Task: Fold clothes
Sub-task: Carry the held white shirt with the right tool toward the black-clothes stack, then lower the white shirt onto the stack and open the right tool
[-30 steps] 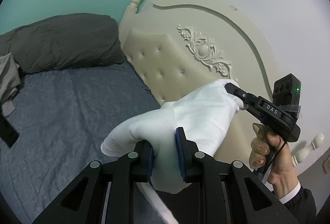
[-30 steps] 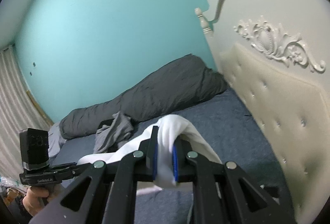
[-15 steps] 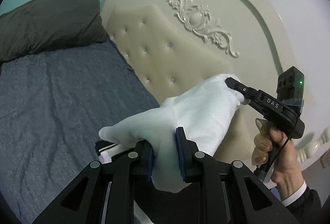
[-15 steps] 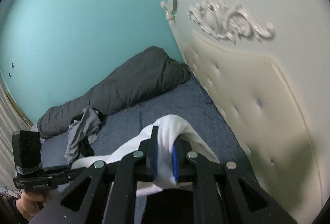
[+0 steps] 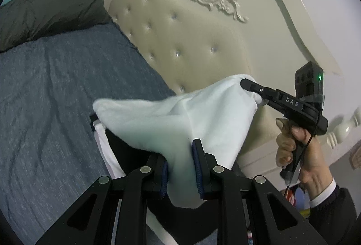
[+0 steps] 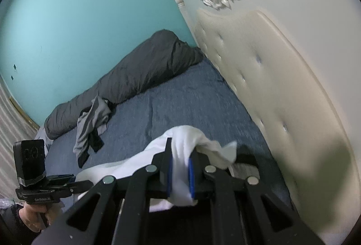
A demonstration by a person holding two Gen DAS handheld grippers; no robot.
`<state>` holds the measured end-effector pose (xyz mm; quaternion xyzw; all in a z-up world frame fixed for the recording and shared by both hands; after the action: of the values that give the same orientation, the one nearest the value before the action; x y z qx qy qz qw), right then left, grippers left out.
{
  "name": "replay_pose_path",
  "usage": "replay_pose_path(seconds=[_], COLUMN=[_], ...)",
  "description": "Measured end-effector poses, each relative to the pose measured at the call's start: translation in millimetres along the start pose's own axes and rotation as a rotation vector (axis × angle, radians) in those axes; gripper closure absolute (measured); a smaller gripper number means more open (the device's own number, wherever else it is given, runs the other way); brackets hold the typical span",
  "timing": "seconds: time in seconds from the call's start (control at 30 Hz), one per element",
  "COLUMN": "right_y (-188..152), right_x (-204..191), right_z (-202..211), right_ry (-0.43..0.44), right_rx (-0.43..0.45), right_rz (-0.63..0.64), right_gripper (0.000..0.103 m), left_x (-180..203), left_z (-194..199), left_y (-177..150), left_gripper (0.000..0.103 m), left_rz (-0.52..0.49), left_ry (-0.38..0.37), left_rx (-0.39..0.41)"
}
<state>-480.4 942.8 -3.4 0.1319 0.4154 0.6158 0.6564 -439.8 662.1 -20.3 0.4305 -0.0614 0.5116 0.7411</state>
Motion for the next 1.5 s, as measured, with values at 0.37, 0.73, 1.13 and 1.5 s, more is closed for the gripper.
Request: replay_pose_path(seconds=[0.37,0.73,1.13,1.5], right_y=[-73,-105,-145,-181], right_x=[23,35,50,64], right_z=[25,44,47,39], right_ry=[0.017,0.044,0.058,0.048], right_rx=[-0.071,-0.065,-0.128,-0.115], right_rz=[-0.047,-0.096,-0.162,-0.205], right_gripper=[0.093,0.096,0.096,0.093], left_x=[3,15,8,-14], left_z=[-18,-18,-28,-35], left_y=[-66,-91,-119,-148], left_gripper=[0.082,0.084,0.084,0.083], left_rz=[0.053,0.050,0.101,0.194], left_ry=[-0.009,-0.013,-0.040,-0.066], left_rx=[-0.039,-0.045,-0.083,-0.085])
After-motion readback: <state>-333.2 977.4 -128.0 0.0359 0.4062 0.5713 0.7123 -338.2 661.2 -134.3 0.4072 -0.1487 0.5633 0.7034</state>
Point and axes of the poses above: each gripper's, at about its wrist camera, not at the fingertips, and z roughly against the way its jaws point, x to its right, y to its top, the point moved 2 cm from there along -z, roughly the way its jaws point, and after that the axes turned 1 degree about -y, right-handed, at the moved point
